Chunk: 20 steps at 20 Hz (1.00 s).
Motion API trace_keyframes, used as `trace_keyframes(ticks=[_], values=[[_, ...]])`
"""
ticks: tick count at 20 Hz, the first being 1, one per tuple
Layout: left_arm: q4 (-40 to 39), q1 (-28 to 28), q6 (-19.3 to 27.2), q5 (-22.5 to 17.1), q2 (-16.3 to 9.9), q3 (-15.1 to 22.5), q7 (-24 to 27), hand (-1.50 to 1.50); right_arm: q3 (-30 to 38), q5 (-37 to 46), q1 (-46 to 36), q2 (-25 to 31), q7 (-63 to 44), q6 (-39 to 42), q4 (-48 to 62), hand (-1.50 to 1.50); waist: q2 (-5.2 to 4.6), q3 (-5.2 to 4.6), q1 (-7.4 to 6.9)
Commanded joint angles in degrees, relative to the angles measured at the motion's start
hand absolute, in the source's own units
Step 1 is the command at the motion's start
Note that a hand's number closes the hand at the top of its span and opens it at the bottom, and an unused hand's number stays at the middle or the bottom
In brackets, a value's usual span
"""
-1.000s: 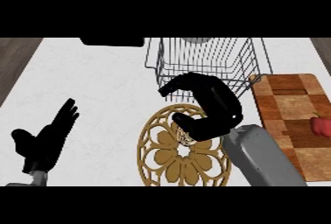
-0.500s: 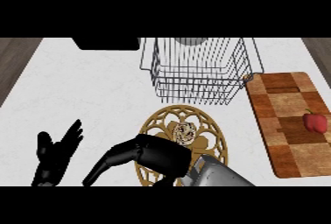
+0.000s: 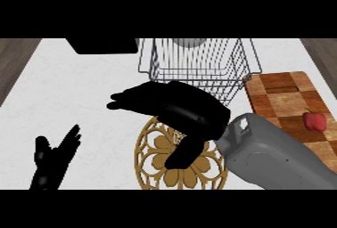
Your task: Pick the cupcake from the placemat and place it in the basket
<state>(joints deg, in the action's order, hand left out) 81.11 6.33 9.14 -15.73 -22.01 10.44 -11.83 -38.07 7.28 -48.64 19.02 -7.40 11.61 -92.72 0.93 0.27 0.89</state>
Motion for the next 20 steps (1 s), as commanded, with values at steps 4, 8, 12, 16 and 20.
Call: trace_keyframes(ticks=[4,8,12,16,20], values=[[-1.34,2.06,-0.13,1.11,1.05,1.24,-0.33,0.0,8.46,-5.94,-11.65,12.26,-9.48,18.04,-4.84,-1.5,-0.5,-0.35,-0.36],[-1.93,-1.65,0.37,0.66,0.58,-0.73,-1.98,0.0,8.12,-12.32,-16.22,16.46,-10.98,31.56,-1.63,-1.5,-0.69,-0.39,-0.36],[-0.88,-0.18,0.64,1.61,1.66,0.62,-2.48,0.0,11.12,-15.31,-20.28,20.19,-10.85,40.92,2.94,-1.5,-0.86,-0.36,-1.11],[2.53,1.01,2.32,3.89,3.58,3.17,-4.22,0.0,11.92,-13.62,-20.56,19.07,-11.47,44.76,3.81,-1.5,-0.86,-0.29,-1.38],[-4.17,-1.87,-0.96,2.53,2.83,-0.9,-1.46,0.0,13.53,-10.11,-15.44,17.68,-8.94,45.5,1.36,-1.5,-0.99,-0.3,-1.09]])
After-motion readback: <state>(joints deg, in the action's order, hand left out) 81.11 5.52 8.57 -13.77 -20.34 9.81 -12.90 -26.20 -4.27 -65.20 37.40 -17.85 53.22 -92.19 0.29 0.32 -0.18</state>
